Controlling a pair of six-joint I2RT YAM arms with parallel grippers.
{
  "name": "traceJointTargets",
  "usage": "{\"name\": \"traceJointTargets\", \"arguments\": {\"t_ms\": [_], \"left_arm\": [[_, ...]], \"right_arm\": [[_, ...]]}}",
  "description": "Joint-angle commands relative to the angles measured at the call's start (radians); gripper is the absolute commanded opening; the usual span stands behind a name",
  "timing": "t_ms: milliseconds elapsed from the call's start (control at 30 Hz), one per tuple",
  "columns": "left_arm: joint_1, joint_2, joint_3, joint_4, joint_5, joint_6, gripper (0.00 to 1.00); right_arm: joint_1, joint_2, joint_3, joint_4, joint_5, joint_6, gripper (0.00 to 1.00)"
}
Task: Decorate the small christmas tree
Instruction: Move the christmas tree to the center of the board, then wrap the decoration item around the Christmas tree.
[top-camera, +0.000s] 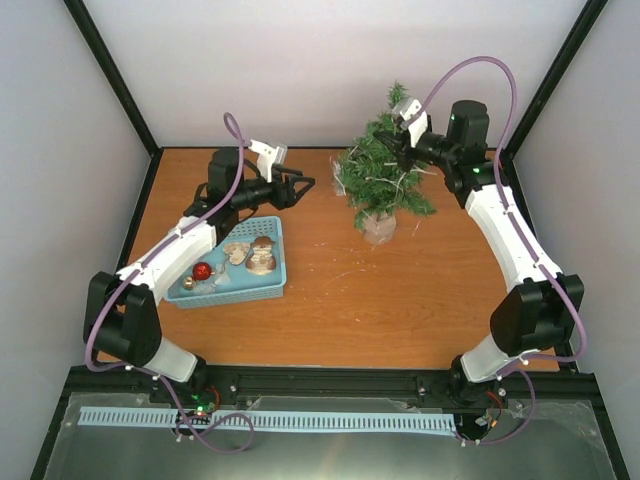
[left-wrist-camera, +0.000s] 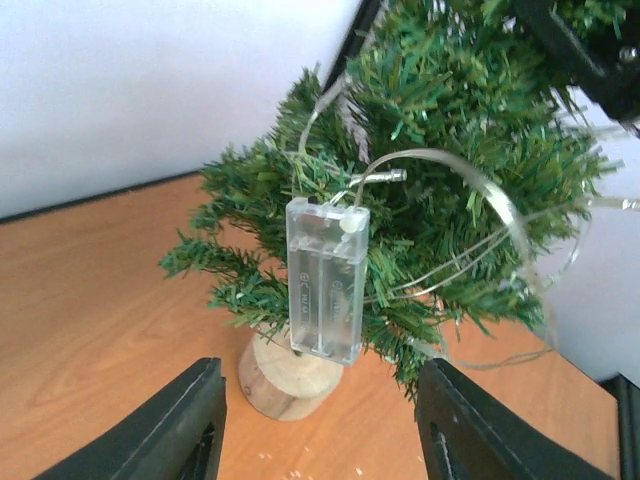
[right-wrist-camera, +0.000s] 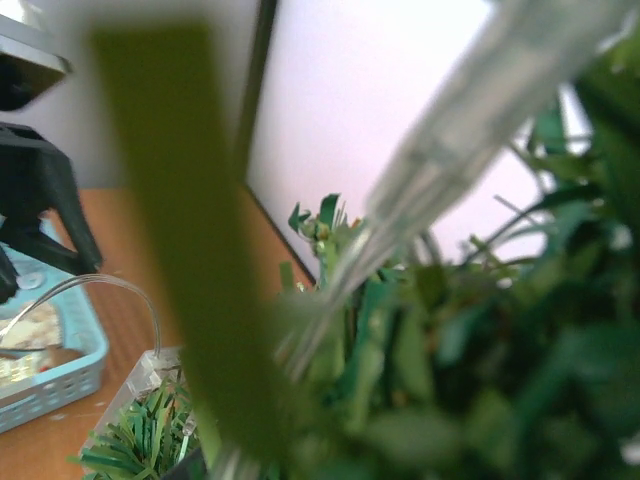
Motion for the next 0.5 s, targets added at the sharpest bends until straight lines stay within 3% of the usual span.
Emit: {"name": "traceJointTargets", "arguments": {"t_ms": [0, 133, 467], "left_arm": [[-0.004, -0.029, -0.081, 0.048, 0.167, 0.025, 0.56], [-0.013, -0.019, -0.136, 0.162, 0.269, 0.015, 0.6], [-0.031, 0.067, -0.107, 0.259, 0.235, 0.028, 0.63]], "right_arm": [[-0.015, -0.047, 0.032, -0.034, -0.231, -0.105, 0.08], [-0.02, -0.028, 0.047, -0.099, -0.284, -0.147, 0.09], [-0.022, -0.028, 0.046, -0.123, -0.305, -0.179, 0.14]]}}
